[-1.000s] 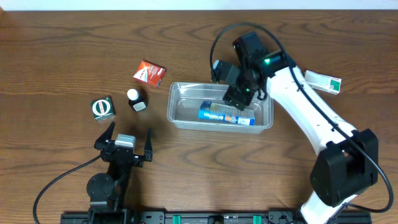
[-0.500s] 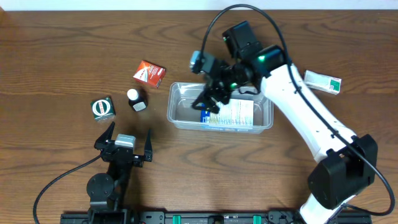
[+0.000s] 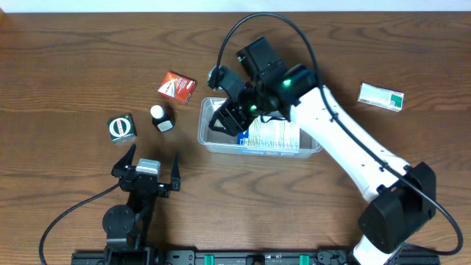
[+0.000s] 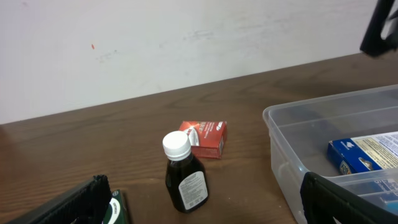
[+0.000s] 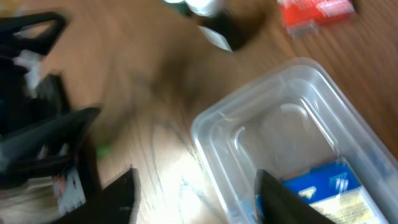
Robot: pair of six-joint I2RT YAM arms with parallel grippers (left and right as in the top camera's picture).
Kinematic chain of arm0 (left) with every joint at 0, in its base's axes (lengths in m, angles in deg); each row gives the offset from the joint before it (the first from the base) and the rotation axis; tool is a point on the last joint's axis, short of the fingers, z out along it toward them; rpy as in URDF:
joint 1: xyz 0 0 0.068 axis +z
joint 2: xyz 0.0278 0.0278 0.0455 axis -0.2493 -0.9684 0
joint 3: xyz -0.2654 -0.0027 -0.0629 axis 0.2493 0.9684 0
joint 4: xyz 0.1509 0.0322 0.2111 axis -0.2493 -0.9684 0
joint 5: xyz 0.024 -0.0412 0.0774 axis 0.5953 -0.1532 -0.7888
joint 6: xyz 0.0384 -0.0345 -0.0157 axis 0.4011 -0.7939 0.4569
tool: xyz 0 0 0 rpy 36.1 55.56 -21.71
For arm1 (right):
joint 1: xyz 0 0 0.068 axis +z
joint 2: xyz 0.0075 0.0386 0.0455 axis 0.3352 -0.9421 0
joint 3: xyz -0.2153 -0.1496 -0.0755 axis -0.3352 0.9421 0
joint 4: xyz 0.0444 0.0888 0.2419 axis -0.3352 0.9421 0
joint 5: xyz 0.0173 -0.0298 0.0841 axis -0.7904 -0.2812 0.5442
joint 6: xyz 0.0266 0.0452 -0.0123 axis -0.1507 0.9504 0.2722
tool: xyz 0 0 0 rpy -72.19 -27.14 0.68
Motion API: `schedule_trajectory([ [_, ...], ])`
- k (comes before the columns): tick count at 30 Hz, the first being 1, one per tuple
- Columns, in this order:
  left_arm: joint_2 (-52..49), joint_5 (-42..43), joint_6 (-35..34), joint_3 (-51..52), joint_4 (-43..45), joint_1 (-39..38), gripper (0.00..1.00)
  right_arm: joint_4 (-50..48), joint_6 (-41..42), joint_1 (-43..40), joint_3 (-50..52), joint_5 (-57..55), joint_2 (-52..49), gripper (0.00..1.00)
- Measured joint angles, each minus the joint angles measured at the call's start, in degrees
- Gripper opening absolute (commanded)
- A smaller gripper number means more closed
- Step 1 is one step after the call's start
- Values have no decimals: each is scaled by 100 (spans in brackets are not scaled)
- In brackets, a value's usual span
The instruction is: Pack container
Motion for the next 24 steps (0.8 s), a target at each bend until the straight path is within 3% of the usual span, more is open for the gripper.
schedule_trajectory([
  [5, 0, 0, 0, 0, 0, 0, 98, -116, 1434, 264, -2, -907, -179, 20],
  [10, 0, 0, 2, 0, 0, 0, 98, -415, 2721, 527, -4, -1714, -754, 7],
  [16, 0, 0, 0, 0, 0, 0, 98, -807, 3399, 654, -2, -2035, -1471, 2],
  [24, 0, 0, 0, 0, 0, 0, 98, -863, 3705, 656, -2, -2546, -1762, 1],
])
